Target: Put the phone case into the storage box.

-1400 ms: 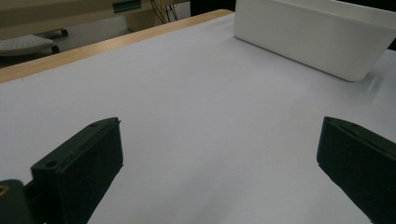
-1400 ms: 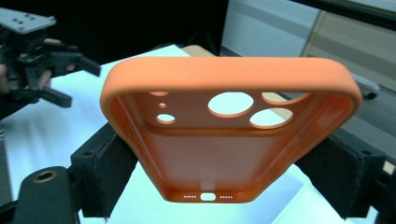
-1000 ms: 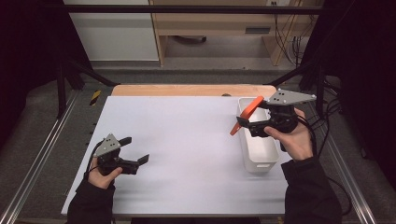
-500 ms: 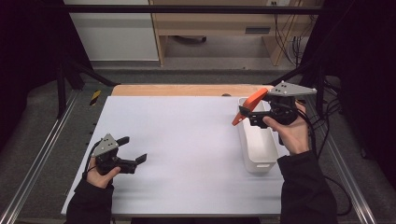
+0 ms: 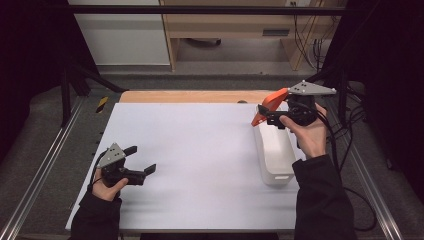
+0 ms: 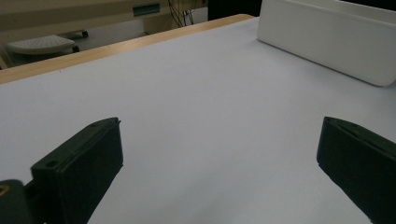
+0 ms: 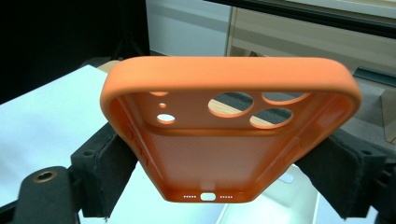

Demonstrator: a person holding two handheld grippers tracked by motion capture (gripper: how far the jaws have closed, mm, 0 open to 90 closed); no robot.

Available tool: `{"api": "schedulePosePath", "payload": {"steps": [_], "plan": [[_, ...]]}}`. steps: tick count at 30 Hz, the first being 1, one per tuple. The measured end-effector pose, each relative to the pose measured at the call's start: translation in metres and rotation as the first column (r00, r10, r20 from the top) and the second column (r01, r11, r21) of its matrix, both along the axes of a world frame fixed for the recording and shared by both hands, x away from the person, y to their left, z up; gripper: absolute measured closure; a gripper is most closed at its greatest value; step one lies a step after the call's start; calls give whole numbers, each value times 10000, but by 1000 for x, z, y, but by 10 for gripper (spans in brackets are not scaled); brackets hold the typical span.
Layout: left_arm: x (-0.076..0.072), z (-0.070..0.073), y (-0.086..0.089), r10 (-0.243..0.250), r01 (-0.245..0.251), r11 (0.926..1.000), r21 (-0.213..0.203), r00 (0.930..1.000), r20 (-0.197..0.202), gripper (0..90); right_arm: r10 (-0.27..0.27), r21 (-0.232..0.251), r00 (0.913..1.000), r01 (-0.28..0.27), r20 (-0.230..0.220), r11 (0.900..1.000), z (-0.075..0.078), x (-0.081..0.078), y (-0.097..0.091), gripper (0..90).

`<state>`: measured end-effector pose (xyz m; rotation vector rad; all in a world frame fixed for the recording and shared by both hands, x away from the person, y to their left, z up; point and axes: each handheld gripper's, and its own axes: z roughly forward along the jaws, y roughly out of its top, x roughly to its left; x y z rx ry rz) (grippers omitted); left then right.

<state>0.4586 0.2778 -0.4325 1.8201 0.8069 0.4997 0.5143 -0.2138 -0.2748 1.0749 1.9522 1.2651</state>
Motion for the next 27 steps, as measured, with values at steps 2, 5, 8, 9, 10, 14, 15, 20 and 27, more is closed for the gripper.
{"api": "schedulePosePath", "payload": {"steps": [2, 5, 8, 9, 10, 14, 15, 20, 27], "plan": [[0, 0, 0, -18, 18, 10000, -6, 10000, 5, 0, -105, -4, 9999, 105, 21, 9999, -1, 4, -1, 160], [0, 0, 0, -13, 13, 10000, -1, 10000, 42, 0, -421, 34, 9991, 421, -37, 9991, -1, 10, -2, 160], [1, 0, 0, -15, 15, 10000, -8, 9999, 105, 0, -520, 65, 9986, 520, -24, 9986, -1, 13, -3, 160], [1, 0, 1, -13, 13, 10000, -11, 9999, 130, 0, -570, 51, 9984, 571, -27, 9984, -2, 14, -3, 160], [1, 0, 1, -12, 12, 10000, -24, 9999, 150, 0, -596, 63, 9982, 596, -38, 9982, -2, 15, -3, 160], [1, 0, 2, 49, -49, 10000, -15, 9998, 199, 0, -779, -14, 9970, 779, -38, 9970, -1, 19, -3, 159], [1, 0, 2, 50, -50, 10000, -5, 9998, 193, 0, -858, -6, 9963, 858, -28, 9963, -1, 20, -4, 159], [1, -1, 3, 165, -165, 9999, -16, 9996, 249, 0, -1045, -66, 9945, 1045, -23, 9945, 0, 24, -5, 159], [2, -2, 4, 313, -312, 9995, -59, 9993, 223, 0, -1272, -81, 9919, 1272, -1, 9918, 1, 31, -5, 159]]}}
